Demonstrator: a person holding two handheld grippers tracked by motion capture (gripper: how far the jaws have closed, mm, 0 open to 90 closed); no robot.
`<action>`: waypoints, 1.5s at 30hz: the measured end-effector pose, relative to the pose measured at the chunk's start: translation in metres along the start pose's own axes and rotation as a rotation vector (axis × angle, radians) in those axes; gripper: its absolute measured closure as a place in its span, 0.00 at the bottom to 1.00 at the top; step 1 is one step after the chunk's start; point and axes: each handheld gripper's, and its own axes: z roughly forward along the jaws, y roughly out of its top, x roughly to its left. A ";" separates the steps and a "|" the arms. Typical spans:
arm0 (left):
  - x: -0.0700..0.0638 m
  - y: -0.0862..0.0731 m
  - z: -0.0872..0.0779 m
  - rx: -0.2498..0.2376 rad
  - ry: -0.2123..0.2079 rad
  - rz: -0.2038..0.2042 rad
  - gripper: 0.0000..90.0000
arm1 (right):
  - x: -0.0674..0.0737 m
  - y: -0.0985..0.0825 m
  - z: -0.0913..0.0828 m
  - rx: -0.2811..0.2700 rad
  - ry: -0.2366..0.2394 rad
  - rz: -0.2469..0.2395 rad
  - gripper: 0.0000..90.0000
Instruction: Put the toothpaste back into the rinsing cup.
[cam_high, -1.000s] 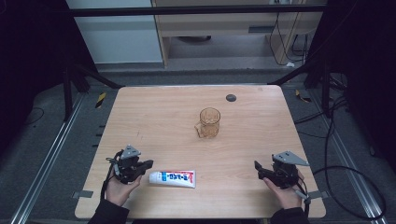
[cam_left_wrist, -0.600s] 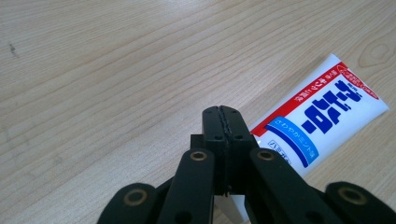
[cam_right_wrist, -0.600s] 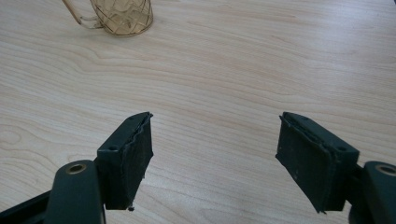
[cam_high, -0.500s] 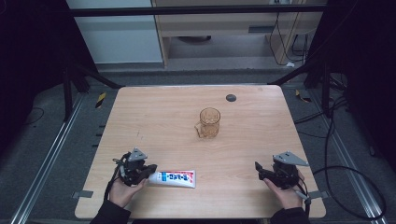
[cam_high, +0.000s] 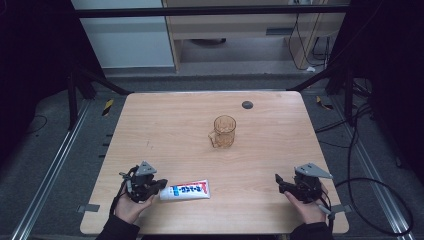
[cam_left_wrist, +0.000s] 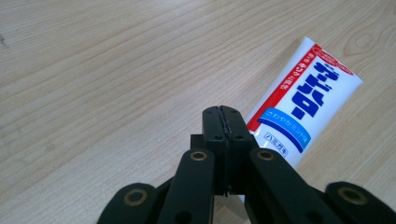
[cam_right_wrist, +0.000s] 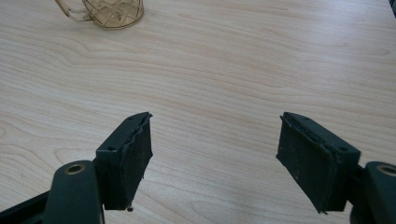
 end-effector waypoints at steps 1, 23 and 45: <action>0.000 -0.001 -0.001 0.003 -0.002 0.003 0.99 | 0.000 0.000 0.000 0.001 0.000 0.000 0.29; -0.019 -0.010 -0.007 0.030 -0.044 0.031 0.99 | -0.003 -0.002 0.000 0.010 -0.009 0.004 0.28; -0.018 -0.007 -0.011 0.026 -0.041 0.035 0.94 | -0.005 -0.003 0.000 0.015 -0.011 0.009 0.27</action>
